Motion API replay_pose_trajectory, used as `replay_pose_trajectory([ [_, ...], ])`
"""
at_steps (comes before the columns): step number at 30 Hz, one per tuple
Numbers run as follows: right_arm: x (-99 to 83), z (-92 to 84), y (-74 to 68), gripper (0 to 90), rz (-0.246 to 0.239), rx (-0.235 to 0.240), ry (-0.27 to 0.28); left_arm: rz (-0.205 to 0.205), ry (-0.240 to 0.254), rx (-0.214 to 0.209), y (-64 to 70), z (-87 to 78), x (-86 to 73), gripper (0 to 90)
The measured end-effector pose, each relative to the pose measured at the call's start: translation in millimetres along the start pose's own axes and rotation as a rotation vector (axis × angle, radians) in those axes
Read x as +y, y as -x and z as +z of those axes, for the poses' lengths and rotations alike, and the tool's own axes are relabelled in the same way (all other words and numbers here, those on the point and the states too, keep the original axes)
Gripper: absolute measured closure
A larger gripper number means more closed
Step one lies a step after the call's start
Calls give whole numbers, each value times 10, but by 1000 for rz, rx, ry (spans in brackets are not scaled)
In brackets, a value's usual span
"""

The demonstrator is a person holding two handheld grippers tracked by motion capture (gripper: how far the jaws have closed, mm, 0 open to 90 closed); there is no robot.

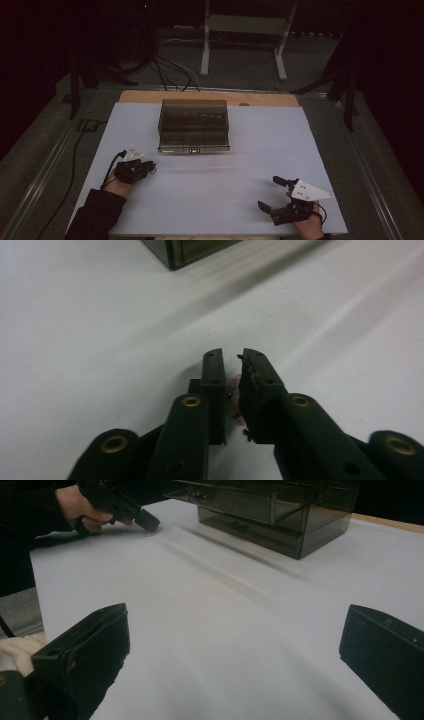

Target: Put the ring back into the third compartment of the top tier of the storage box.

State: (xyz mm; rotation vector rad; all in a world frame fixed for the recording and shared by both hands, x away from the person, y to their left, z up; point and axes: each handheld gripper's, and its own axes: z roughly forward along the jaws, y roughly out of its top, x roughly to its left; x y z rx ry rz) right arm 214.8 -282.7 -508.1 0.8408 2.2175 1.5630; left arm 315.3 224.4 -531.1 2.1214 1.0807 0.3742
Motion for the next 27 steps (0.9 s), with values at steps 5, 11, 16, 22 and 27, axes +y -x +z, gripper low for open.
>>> replay_pose_trajectory([
  [5,0,2,1,0,1,-2,0,-4,-16,2,-8,2,13,877],
  [11,-2,3,2,0,0,-6,-2,0,-27,17,16,4,32,887],
  [16,0,-2,4,0,5,-2,0,19,-20,45,57,-2,46,900],
  [22,0,-5,4,0,6,-2,-1,20,1,54,65,-17,46,900],
  [27,0,-6,4,0,4,-5,-1,19,10,52,66,-78,66,900],
])
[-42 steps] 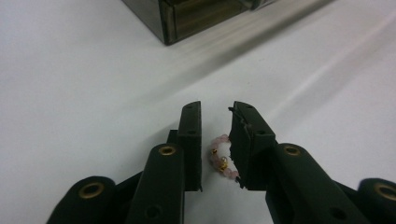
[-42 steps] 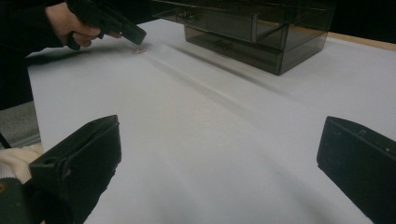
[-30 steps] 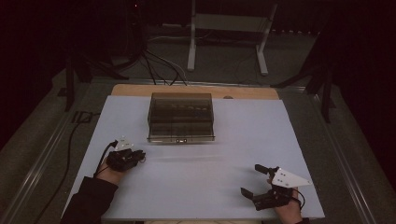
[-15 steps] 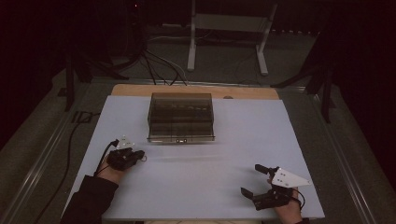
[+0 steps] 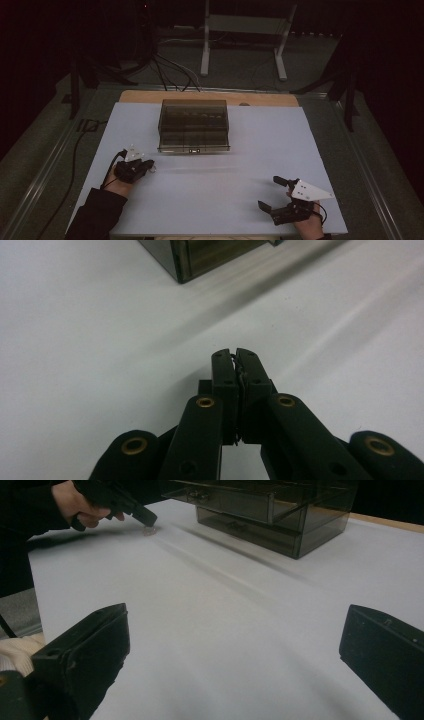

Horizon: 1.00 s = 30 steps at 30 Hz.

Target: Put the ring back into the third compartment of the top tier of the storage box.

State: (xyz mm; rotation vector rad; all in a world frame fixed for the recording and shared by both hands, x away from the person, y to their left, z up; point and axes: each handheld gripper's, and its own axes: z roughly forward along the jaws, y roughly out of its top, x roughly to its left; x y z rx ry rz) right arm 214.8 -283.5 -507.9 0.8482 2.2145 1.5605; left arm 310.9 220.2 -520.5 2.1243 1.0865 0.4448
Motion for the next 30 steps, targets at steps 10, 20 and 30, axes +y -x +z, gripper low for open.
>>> replay_pose_trajectory([
  [10,0,-2,1,0,0,-2,1,-4,9,10,-15,-93,12,900],
  [20,0,-3,2,0,1,-3,3,3,26,21,6,-187,47,900],
  [30,0,-3,3,0,1,-3,4,3,68,29,21,-325,109,900],
])
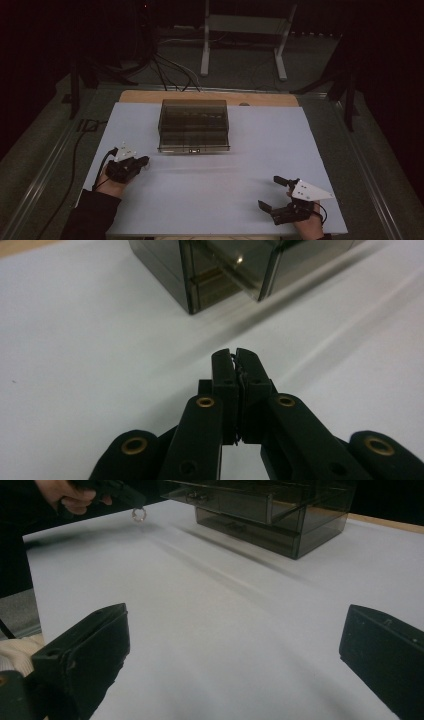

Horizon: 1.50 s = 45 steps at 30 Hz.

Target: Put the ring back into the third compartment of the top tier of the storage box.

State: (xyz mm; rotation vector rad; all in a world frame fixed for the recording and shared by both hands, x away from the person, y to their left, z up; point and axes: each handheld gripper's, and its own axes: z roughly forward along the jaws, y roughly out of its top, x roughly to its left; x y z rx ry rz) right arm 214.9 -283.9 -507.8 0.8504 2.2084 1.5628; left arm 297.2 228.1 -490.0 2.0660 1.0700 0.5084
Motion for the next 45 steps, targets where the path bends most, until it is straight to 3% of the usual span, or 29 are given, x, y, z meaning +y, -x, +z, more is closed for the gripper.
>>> replay_pose_trajectory([
  [5,-1,4,0,0,0,0,-2,3,34,-3,31,-87,62,900],
  [23,-2,5,1,0,1,-2,-4,40,83,-19,137,-246,196,900],
  [45,-3,7,1,0,1,-1,-3,70,115,-96,269,-256,335,900],
])
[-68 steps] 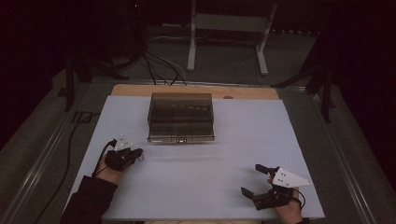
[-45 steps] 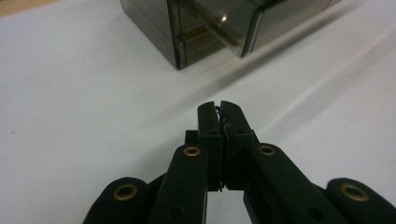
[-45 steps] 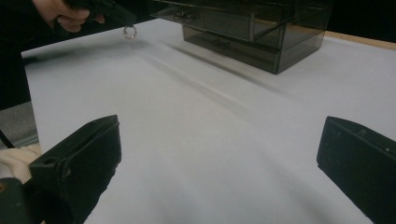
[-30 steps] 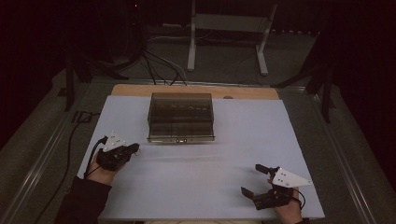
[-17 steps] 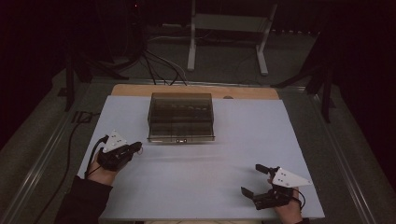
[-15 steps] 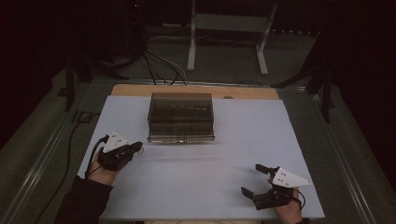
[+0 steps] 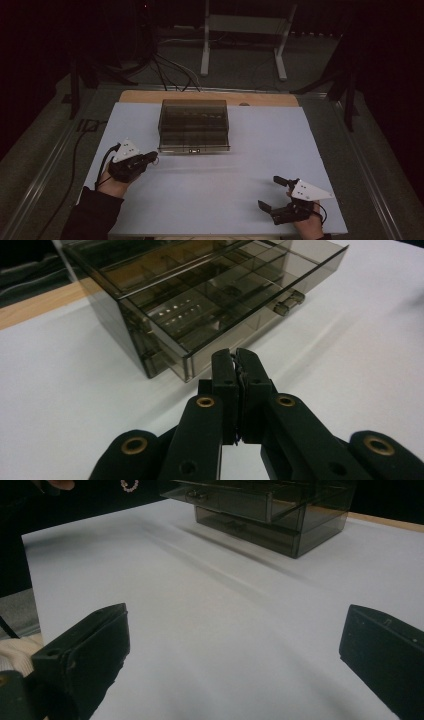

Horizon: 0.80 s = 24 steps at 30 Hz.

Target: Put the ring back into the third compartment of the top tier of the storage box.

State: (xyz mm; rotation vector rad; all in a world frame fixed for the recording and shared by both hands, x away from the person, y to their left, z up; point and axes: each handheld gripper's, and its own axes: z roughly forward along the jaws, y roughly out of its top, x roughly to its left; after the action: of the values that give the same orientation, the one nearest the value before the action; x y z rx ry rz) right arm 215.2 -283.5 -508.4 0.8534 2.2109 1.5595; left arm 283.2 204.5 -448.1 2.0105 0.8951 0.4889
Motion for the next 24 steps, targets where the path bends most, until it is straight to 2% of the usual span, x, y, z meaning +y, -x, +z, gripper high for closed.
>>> replay_pose_trajectory([
  [7,0,-3,3,0,0,-1,1,11,6,-13,30,37,25,900],
  [24,-2,-1,3,0,4,0,1,45,-2,-90,175,244,150,900],
])
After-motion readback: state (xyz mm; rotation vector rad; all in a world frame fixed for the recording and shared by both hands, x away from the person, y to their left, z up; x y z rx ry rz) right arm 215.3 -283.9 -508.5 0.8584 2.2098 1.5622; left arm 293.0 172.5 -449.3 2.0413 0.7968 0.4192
